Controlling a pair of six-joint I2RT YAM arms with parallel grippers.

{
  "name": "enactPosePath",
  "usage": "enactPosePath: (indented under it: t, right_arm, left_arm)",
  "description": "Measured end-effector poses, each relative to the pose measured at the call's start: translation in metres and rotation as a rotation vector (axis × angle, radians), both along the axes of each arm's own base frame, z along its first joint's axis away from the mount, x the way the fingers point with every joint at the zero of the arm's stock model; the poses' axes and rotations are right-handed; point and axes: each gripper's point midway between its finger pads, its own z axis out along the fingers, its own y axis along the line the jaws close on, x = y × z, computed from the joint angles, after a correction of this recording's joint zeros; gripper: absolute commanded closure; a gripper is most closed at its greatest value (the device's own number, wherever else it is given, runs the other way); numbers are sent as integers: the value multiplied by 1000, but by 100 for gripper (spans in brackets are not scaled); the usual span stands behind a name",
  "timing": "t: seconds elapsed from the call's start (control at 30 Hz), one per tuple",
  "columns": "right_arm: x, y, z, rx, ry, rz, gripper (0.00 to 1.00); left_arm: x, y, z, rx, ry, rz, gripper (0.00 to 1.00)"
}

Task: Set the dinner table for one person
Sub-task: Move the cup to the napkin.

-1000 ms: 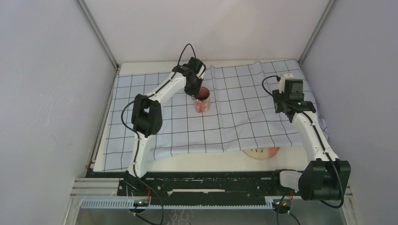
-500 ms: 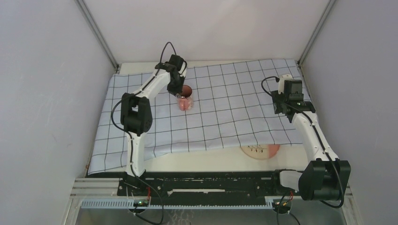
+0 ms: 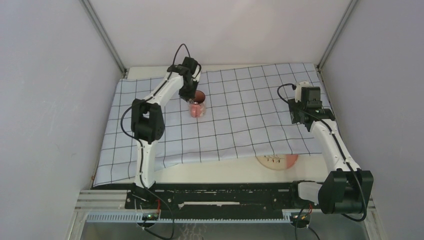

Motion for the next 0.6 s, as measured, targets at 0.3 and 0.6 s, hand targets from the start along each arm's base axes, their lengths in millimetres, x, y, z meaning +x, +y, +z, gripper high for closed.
enactPosePath:
  t: [0.3, 0.6]
  right_arm:
    - [-2, 2, -1, -16, 8, 5, 36]
    - [-7, 6, 2, -26, 11, 14, 36]
  left_arm:
    - [30, 8, 2, 19, 24, 10, 100]
    - [39, 35, 0, 15, 22, 65, 100]
